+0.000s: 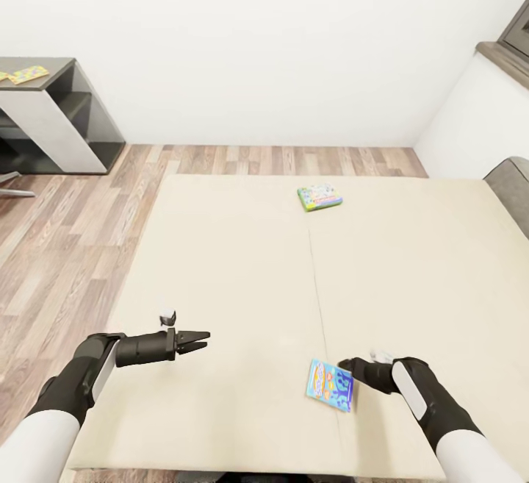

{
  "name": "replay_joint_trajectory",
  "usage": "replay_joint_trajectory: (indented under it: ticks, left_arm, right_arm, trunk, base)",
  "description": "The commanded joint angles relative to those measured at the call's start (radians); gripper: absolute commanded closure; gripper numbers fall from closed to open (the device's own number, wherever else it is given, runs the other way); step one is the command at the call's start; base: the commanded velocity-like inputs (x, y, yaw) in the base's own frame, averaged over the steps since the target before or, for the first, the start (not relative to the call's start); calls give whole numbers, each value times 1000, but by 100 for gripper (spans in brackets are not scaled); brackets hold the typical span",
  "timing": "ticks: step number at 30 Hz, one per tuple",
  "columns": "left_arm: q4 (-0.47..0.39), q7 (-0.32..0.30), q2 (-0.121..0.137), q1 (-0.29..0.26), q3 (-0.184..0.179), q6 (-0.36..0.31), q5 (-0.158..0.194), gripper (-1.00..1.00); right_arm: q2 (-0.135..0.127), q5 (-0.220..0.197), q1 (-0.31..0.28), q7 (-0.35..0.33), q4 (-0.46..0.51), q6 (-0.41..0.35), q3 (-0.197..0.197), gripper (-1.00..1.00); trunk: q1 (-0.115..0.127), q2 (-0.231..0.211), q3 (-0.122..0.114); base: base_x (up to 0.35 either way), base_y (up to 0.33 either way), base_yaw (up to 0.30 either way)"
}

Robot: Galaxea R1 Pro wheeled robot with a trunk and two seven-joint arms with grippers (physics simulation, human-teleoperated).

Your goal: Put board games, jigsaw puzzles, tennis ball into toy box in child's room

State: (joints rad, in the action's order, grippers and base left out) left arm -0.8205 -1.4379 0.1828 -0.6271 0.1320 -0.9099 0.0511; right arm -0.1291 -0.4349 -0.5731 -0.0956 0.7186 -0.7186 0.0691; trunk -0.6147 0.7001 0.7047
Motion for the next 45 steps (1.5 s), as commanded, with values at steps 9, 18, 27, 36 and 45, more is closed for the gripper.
replay_joint_trajectory:
  ticks: [9,18,27,36,45]
  left_arm:
    - [1,-3,0,0,0,-11,1,-100]
    - [1,-3,0,0,0,-11,2,-100]
    - [1,-3,0,0,0,-10,2,-100]
    - [1,4,-4,0,0,-11,2,-100]
    - [1,4,-5,0,0,-11,2,-100]
  right_arm:
    - [3,5,-1,-62,2,37,-50,-100]
    - [5,5,-1,-65,2,43,-55,-100]
    - [5,5,-1,-65,2,44,-55,-100]
    - [10,5,-1,-65,2,45,-55,-100]
    - [14,5,-1,-82,6,45,-55,-100]
  trunk:
    - [0,1,15]
    - [0,1,30]
    - [0,1,44]
    - [0,1,59]
    - [0,1,74]
  base:
    - [0,0,0]
    - [0,0,0]
    - [0,0,0]
    - [0,0,0]
    - [0,0,0]
